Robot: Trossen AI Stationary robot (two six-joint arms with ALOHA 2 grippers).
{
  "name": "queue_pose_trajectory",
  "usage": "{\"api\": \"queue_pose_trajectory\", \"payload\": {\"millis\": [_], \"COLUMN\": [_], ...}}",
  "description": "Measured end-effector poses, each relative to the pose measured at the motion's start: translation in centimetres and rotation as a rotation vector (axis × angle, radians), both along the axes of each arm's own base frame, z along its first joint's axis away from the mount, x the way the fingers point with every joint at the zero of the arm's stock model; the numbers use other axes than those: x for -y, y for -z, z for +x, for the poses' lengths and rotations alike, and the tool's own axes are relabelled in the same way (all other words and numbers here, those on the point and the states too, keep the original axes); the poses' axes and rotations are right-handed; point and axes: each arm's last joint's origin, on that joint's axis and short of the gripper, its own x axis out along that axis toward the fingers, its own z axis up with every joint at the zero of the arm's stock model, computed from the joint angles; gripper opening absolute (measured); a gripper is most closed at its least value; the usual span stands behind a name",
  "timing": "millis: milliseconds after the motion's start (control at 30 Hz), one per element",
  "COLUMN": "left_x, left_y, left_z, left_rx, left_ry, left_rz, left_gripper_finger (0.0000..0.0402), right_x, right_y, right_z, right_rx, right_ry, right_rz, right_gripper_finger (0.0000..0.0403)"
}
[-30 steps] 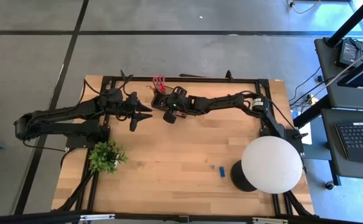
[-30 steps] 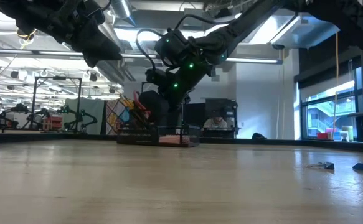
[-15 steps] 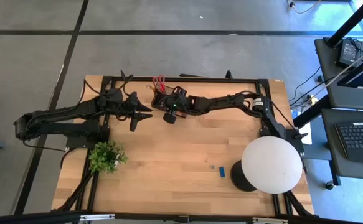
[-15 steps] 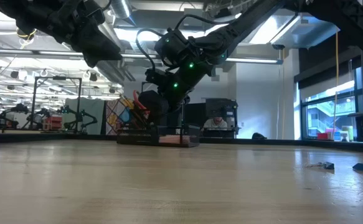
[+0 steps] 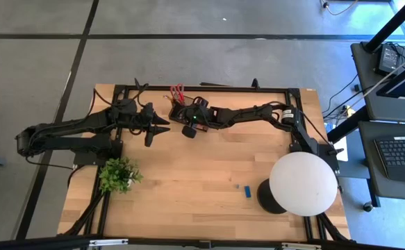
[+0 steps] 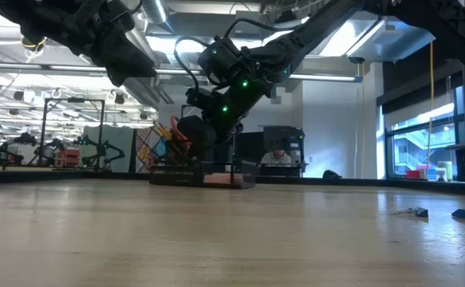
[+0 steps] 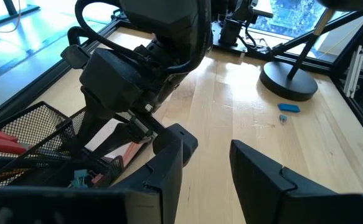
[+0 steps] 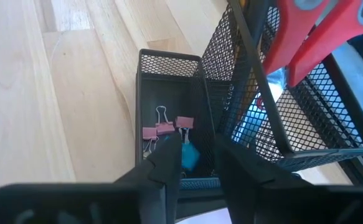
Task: Pick and place office supplies into organizer
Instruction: Put the blue binder clip into the black desk organizer
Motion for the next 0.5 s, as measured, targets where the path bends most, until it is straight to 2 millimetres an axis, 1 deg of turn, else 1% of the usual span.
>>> {"api": "queue_pose_trajectory", "payload": {"millis": [400,500], "left_x": [0.0,0.0], "left_y": [0.0,0.0], "left_z": [0.0,0.0], "left_rx": [0.0,0.0], "left_ry": [0.0,0.0], "left_rz": [0.0,0.0], "left_gripper_finger": [0.0127,0.0127], "right_x": [-0.03,-0.71], "right_y": [-0.15,-0.97], "right_z": [0.02,-0.03], "right_rx": [0.019,0.014], "right_ry": [0.007,-0.091], "right_rz": [0.02,0.051], "right_gripper_finger": [0.0103,0.0103]}}
